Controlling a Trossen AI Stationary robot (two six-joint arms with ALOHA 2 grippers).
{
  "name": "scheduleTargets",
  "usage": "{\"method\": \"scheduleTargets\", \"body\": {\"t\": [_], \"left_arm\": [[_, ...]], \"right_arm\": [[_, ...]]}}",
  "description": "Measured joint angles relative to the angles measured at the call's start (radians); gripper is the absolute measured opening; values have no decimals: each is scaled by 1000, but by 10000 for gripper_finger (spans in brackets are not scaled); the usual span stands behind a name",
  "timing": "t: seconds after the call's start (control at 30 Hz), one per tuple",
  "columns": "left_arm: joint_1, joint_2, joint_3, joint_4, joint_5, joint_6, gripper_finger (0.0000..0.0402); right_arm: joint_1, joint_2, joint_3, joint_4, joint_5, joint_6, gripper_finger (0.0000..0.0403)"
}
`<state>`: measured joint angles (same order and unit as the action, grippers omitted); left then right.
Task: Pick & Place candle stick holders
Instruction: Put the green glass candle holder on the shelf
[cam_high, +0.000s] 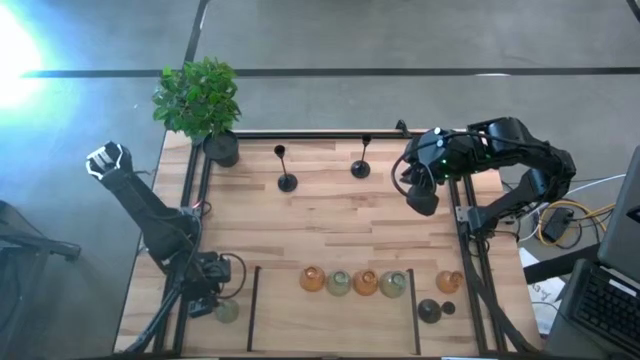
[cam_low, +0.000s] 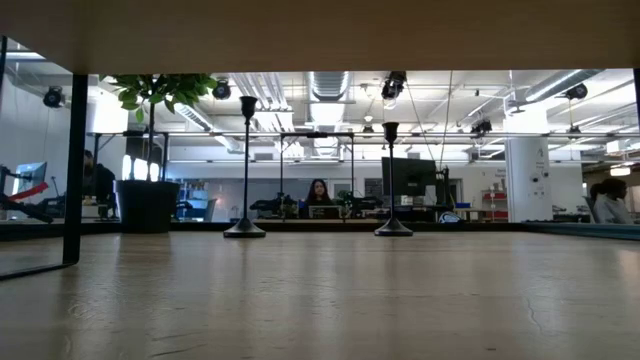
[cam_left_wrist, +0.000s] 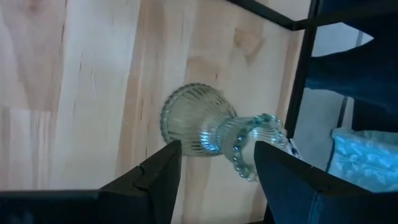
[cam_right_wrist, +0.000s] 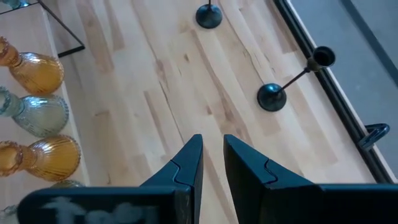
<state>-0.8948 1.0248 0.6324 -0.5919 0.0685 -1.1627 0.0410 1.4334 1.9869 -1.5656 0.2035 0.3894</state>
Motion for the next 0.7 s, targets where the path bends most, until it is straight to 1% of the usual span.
{"method": "scheduleTargets", "body": {"t": [0.3,0.43,0.6,0.7], "left_arm": [[0,0,-31,15,-1,-20,206],[0,4,-60,33,2,-39,194],[0,11,-76,75,5,-56,155],[2,9,-71,71,7,-76,108]], "right_arm": [[0,0,0,0,8,-5,56],[0,0,0,0,9,-6,56],[0,0,0,0,9,-7,56],[0,0,0,0,15,-8,56]]}}
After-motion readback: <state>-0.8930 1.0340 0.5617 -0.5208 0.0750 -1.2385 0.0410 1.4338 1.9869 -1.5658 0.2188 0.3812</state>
